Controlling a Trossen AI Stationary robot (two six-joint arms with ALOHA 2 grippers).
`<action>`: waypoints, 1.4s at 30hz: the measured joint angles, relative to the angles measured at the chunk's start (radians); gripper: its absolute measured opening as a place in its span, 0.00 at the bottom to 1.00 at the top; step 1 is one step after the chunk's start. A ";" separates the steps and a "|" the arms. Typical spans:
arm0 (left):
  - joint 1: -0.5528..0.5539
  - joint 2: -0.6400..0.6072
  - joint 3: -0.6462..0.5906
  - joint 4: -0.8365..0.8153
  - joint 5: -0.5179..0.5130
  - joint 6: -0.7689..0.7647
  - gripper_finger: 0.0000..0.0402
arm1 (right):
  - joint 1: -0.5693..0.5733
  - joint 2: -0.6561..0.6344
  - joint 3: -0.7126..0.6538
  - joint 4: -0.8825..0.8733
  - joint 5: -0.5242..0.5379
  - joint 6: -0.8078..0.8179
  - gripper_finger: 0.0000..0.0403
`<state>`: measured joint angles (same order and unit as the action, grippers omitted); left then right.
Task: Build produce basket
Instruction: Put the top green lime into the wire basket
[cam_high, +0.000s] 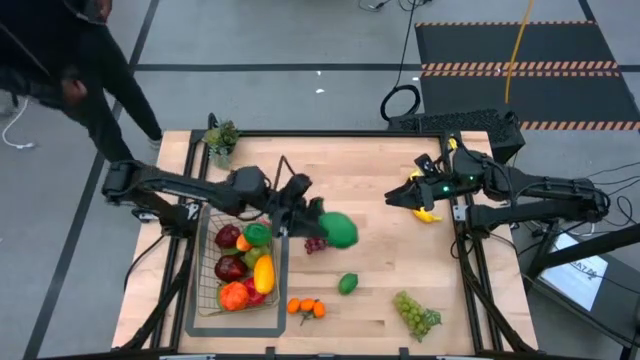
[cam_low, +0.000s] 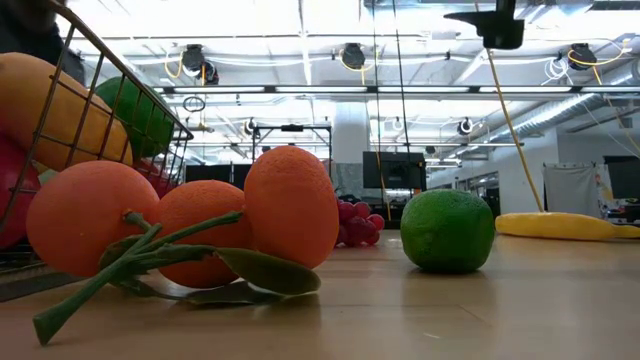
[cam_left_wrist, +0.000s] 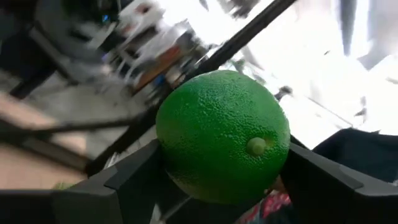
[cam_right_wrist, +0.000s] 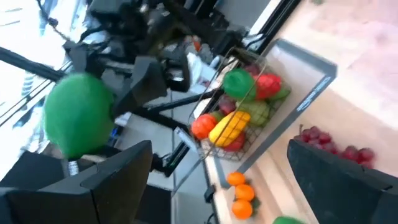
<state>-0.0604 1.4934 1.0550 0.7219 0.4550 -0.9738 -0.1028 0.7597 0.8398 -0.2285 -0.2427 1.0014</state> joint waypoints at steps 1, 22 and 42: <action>-0.011 -0.029 0.000 -0.067 -0.002 0.014 0.73 | 0.004 0.001 0.000 0.000 0.015 -0.006 0.91; -0.222 -0.337 0.000 -1.252 -0.003 -0.095 0.73 | 0.034 0.004 0.000 -0.028 0.038 -0.071 0.91; -0.303 -0.371 -0.027 -1.622 -0.124 -0.163 0.73 | 0.020 0.004 0.000 -0.061 0.096 -0.132 0.91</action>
<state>-0.3630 1.1229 1.0279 -0.8997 0.3309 -1.1366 -0.0831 0.7635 0.8394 -0.2891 -0.1469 0.8696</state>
